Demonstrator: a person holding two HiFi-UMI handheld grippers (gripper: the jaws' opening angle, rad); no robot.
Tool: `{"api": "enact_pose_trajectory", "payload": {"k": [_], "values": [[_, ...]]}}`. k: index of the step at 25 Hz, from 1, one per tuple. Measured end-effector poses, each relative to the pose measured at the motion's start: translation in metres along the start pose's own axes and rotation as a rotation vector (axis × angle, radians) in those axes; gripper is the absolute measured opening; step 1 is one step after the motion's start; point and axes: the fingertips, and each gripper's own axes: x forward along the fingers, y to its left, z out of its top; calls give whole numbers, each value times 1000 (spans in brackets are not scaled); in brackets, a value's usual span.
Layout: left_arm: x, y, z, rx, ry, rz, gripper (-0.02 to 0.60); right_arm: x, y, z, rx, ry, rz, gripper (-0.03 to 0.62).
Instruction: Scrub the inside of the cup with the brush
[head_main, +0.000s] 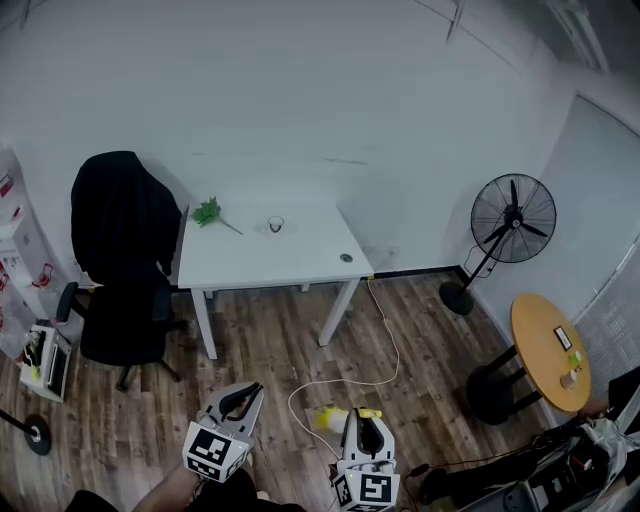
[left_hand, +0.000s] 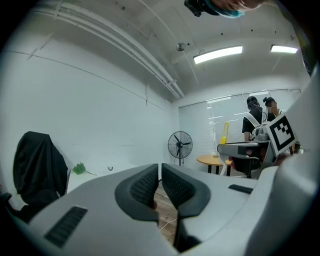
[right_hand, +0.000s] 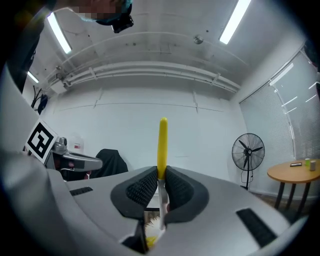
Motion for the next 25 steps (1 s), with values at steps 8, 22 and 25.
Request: {"api": "enact_pose_trajectory", "payload": {"k": [8,22,25], "values": [[79,15,-2,0,5,-59,38,56,-38,-4,35,-28,-61,61],[294,119,23,-4,38,-118,38,272,-112,4,52,-19,-102,61],[331,144,26,-11,41,-105,38,317,-125,4,40,-12,-89,61]]}}
